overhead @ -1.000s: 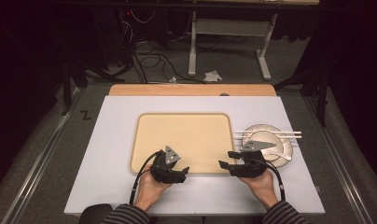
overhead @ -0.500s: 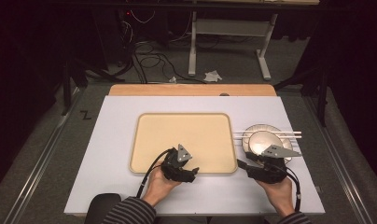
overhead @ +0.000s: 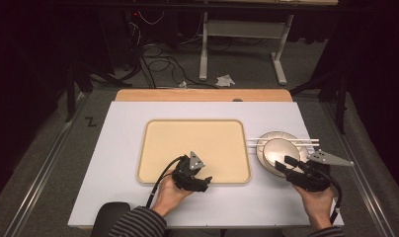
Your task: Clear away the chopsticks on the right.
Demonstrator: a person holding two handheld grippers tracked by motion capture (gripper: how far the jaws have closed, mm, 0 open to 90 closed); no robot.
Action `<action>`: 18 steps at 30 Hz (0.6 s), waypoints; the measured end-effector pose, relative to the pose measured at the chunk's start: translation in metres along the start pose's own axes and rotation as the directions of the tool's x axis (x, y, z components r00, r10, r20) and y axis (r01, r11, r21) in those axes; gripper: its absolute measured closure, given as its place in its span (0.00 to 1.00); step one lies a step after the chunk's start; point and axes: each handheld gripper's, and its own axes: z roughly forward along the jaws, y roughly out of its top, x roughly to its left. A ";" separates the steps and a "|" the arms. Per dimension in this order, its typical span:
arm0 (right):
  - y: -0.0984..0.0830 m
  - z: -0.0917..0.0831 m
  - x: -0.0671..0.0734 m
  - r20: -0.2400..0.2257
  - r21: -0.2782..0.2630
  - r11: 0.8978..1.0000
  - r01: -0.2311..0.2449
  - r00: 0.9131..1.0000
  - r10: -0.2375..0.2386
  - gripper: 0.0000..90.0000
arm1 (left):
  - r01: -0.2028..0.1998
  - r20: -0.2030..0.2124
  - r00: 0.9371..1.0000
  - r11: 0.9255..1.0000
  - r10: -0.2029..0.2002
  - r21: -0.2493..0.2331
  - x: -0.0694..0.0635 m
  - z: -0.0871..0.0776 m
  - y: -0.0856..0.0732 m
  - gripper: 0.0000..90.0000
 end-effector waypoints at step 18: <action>-0.003 -0.054 -0.048 0.141 -0.090 0.990 -0.112 0.982 0.124 0.63 | 0.007 0.005 1.000 1.000 -0.007 -0.004 0.002 0.002 0.004 0.25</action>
